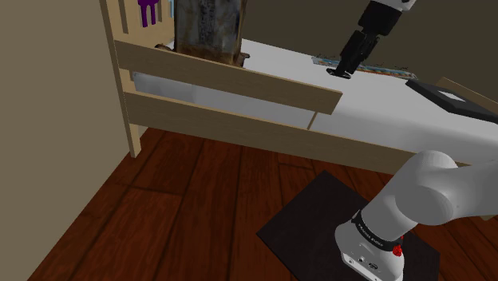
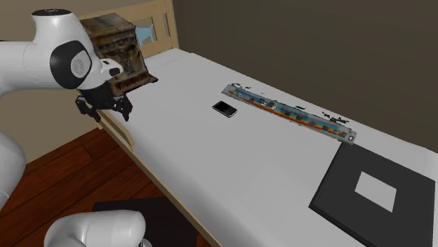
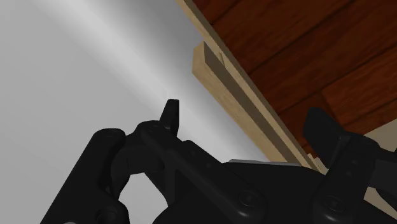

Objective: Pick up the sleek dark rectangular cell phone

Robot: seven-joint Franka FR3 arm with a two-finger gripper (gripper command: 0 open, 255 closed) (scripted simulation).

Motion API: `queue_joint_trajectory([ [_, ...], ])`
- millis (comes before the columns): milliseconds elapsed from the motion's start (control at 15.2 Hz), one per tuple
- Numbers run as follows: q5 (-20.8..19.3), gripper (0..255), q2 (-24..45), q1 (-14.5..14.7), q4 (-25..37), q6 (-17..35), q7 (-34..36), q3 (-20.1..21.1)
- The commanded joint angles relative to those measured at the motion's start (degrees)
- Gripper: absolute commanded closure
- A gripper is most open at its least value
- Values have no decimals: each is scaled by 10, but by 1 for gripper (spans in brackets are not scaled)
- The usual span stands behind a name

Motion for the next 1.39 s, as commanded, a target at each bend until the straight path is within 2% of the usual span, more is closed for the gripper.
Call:
queue_joint_trajectory([
  [0, 0, 0, 0, 0, 0, 0, 0, 0],
  [396, -55, 0, 25, -6, 8, 10, -122, -86],
  [792, -98, 0, 81, -5, 45, 27, -243, -172],
  [1320, -118, 0, 202, 13, 139, 54, -411, -289],
])
